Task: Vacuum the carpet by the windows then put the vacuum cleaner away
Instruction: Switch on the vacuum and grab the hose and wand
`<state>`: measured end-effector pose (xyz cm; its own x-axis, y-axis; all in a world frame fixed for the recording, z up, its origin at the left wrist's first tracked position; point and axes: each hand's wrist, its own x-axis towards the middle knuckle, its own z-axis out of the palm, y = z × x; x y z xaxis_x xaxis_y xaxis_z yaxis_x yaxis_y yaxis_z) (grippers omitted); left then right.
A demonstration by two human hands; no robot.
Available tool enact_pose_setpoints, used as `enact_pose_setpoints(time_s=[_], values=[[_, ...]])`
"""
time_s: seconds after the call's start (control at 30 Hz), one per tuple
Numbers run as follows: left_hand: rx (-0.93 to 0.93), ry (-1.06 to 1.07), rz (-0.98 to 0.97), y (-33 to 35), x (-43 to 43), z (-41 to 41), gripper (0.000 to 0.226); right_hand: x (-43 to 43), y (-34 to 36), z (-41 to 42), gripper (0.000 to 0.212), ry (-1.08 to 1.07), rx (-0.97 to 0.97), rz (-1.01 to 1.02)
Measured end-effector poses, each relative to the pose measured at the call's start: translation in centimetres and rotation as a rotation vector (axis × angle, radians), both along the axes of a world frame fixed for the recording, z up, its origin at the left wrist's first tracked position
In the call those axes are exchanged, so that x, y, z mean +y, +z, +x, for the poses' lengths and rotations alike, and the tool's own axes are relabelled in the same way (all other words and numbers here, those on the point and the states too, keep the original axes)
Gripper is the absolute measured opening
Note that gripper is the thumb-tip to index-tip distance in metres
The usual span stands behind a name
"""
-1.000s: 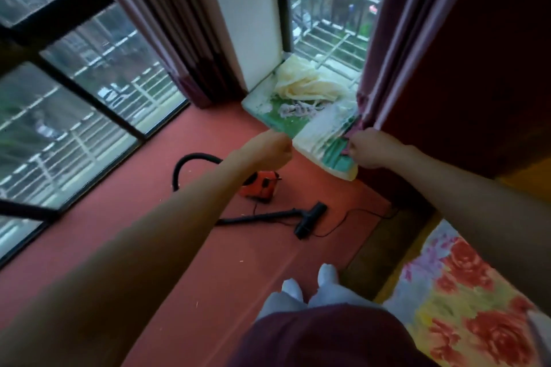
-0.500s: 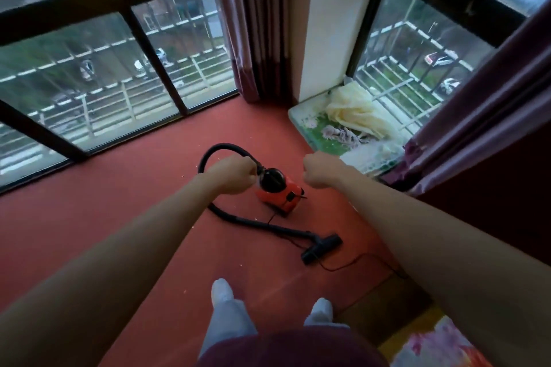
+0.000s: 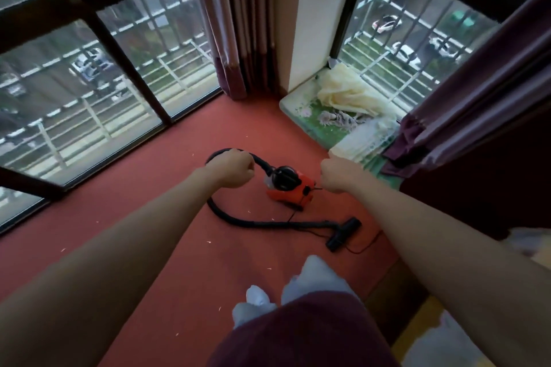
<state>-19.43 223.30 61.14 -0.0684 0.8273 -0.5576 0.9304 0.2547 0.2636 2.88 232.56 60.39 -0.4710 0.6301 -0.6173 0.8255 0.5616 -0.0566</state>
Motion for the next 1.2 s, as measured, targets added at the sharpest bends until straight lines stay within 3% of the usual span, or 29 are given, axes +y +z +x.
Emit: enact_pose_setpoints(time_s=[0.07,0.13,0.2,0.43,0.7,0.9,1.07,1.2], values=[[-0.019,-0.017,-0.025,-0.4,1.3,-0.8,0.023,0.8,-0.2,0.5,0.015,-0.030,-0.056,-0.001],[-0.033,-0.023,-0.031,-1.0,2.8,-1.4,0.024,2.3,-0.9,1.1,0.040,-0.085,-0.067,0.008],[-0.041,-0.018,-0.048,-1.7,4.6,-1.9,0.024,4.0,-1.5,1.2,0.047,-0.126,-0.070,0.007],[-0.042,-0.037,-0.101,-5.4,10.1,-2.8,0.023,8.4,-6.0,-1.9,0.025,-0.197,-0.014,-0.077],[-0.046,-0.153,-0.165,-14.3,16.5,-2.3,0.024,9.0,-15.6,-4.1,0.016,-0.430,0.072,-0.242],[-0.111,-0.191,-0.147,-26.9,21.7,-2.7,0.014,9.2,-27.4,-5.5,0.012,-0.640,0.122,-0.312],[-0.132,-0.294,-0.164,-41.6,23.9,-1.6,0.029,9.9,-40.9,-7.5,0.013,-0.852,0.209,-0.315],[-0.108,-0.443,-0.126,-52.2,24.2,0.2,0.039,10.1,-51.4,-8.2,0.027,-1.026,0.230,-0.283]])
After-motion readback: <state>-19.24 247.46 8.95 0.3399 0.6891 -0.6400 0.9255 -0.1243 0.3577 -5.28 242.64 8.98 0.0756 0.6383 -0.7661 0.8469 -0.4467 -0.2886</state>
